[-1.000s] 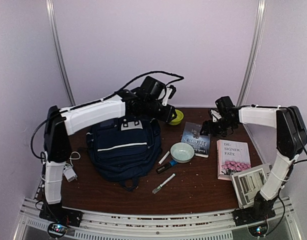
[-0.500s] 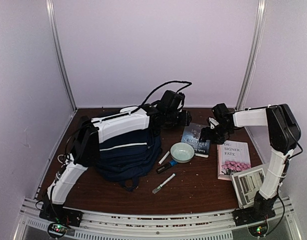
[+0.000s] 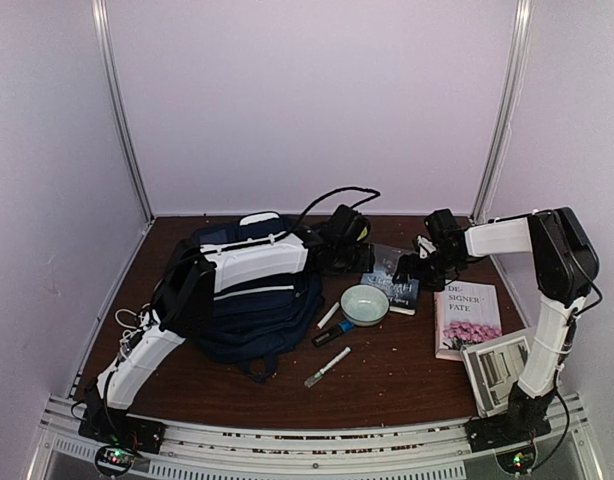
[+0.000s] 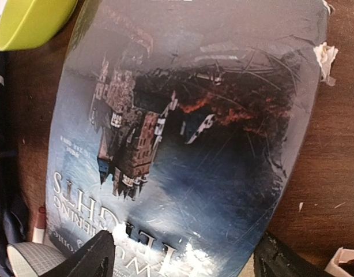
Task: Pack the student bag
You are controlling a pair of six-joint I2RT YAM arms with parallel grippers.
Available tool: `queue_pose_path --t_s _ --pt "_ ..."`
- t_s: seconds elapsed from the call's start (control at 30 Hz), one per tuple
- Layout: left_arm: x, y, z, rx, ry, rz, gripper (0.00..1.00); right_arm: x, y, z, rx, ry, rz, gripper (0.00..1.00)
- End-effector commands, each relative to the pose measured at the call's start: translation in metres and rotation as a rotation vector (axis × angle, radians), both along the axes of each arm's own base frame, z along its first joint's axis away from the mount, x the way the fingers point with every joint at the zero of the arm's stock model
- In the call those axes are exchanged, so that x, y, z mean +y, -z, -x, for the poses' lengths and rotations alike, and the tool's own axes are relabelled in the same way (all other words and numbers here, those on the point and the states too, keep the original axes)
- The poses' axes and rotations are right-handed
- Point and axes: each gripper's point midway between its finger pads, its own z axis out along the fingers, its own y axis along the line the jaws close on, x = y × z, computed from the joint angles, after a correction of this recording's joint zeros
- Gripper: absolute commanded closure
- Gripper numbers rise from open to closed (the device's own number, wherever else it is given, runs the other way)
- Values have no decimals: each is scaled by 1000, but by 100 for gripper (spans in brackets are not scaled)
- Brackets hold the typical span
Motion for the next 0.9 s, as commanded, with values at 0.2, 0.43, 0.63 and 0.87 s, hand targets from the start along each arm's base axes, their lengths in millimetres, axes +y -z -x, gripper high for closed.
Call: queue_pose_path --t_s 0.2,0.43,0.63,0.87 --pt "11 21 -5 48 -26 1 42 12 3 4 20 9 -85 17" --pt "9 32 -9 72 40 53 43 17 -9 -5 3 18 -130 16" --pt "-12 56 3 121 158 97 43 19 -15 -15 -24 62 -193 16" --pt "-9 69 3 129 202 109 43 35 -28 -19 -43 80 -343 17"
